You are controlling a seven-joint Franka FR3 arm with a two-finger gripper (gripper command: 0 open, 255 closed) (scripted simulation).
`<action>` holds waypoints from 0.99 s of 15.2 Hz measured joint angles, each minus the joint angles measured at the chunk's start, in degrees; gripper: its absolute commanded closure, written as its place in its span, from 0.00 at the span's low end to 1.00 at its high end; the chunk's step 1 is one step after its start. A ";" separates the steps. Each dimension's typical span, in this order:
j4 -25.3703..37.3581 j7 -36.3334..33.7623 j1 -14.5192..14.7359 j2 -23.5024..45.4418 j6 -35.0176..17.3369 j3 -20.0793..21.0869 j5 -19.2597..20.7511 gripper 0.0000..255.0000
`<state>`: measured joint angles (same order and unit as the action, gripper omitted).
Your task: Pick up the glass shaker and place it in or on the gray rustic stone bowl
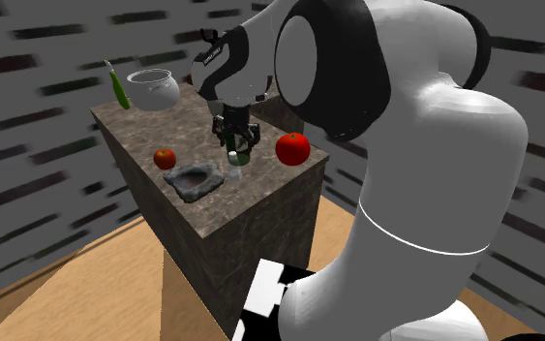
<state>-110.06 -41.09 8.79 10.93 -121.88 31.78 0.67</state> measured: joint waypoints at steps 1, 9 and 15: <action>1.43 -1.16 0.74 1.99 -0.33 -0.04 1.20 0.00; 1.01 -3.29 2.24 6.27 -4.53 -0.64 3.86 0.00; 0.79 -3.42 2.34 6.60 -5.07 -0.73 4.07 0.00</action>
<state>-109.27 -44.51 11.13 17.54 -126.95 31.06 4.75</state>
